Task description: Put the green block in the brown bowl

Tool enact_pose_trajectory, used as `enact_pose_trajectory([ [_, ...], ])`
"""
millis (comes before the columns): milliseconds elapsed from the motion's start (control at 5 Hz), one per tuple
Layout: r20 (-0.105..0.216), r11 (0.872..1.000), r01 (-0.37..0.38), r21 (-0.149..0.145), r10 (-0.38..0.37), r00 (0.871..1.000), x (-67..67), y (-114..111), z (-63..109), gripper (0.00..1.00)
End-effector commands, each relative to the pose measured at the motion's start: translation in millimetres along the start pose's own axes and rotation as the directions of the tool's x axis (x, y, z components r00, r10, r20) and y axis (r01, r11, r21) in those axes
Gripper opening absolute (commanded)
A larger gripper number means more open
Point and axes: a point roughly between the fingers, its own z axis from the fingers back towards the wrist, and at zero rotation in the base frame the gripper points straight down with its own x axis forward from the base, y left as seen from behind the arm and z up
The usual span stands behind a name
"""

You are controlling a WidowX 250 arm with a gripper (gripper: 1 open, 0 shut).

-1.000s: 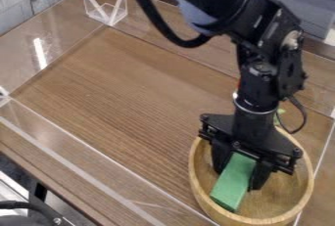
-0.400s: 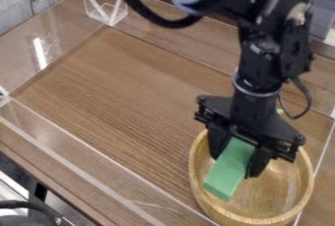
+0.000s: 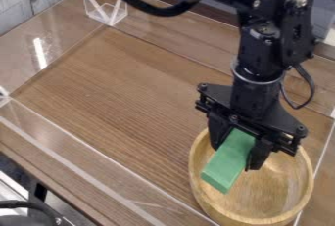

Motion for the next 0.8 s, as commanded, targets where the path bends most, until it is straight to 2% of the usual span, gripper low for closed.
enact_pose_trajectory([
  [0,0.061,0.999,0.012,-0.032,-0.01,0.998,10.7,3,13.2,0.0],
  [600,0.042,0.999,0.007,-0.049,-0.005,0.999,10.6,14,5.0,0.0],
])
